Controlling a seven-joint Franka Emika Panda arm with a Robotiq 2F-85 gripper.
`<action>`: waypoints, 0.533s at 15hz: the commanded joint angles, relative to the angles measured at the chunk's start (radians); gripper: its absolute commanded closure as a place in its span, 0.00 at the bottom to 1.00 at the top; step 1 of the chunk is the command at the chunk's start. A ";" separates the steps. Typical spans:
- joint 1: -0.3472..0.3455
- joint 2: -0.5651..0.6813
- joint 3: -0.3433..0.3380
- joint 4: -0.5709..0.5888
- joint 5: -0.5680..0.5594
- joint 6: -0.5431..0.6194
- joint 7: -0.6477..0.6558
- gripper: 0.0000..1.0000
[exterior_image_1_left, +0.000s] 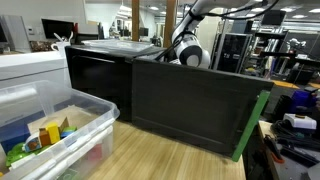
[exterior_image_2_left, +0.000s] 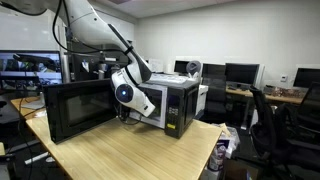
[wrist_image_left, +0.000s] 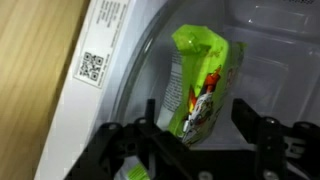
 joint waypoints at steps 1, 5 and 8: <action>0.002 -0.022 -0.003 -0.020 -0.008 0.021 -0.002 0.00; -0.004 -0.052 -0.011 -0.053 -0.059 0.030 0.028 0.00; -0.013 -0.086 -0.017 -0.088 -0.114 0.028 0.058 0.00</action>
